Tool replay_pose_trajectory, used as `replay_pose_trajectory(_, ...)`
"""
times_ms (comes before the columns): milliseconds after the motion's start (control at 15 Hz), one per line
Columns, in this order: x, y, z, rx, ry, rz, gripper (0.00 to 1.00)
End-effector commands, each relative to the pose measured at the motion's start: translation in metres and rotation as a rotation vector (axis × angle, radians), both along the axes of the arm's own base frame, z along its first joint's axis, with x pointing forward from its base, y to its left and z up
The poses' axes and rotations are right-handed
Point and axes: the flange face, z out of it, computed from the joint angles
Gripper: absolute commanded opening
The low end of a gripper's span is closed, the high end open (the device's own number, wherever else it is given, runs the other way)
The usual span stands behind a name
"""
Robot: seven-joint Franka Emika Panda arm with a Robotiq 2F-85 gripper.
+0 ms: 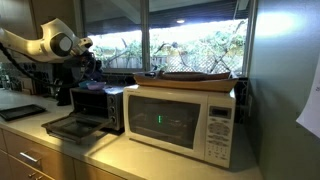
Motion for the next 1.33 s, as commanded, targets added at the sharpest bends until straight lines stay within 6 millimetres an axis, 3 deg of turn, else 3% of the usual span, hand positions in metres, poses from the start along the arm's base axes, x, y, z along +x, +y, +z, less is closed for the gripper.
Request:
replay_pose_trajectory(0, -0.006, 0.016, 0.013, 0.061, 0.015, -0.019, 0.01)
replay_pose_trajectory(600, -0.004, 0.071, 0.015, 0.139, -0.007, -0.026, 0.01)
replay_pose_trajectory(1267, 0.013, 0.082, 0.002, 0.186, -0.022, -0.046, 0.01)
